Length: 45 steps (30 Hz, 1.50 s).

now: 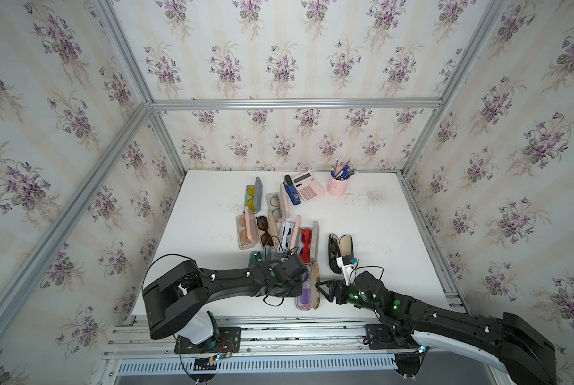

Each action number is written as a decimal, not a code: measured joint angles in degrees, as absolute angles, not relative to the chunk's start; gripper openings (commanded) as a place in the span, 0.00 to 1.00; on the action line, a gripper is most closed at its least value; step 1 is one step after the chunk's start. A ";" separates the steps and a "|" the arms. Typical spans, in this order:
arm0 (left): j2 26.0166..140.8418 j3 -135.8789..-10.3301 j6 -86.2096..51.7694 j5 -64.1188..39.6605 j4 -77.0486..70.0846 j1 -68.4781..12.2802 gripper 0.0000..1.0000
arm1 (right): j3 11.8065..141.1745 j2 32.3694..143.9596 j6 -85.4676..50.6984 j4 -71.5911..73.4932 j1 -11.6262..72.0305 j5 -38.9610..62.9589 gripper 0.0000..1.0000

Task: Close the glasses case
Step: Close the glasses case at the center of the board.

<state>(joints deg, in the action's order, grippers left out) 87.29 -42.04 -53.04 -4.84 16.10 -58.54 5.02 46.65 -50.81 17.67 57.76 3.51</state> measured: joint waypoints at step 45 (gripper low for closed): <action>87.31 -41.52 -53.49 -3.46 16.58 -59.29 0.17 | 14.02 61.23 -51.03 18.81 66.92 -8.49 0.22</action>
<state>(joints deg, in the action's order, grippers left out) 87.31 -41.52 -53.49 -3.46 16.58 -59.29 14.02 61.23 -51.03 18.81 66.92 -8.49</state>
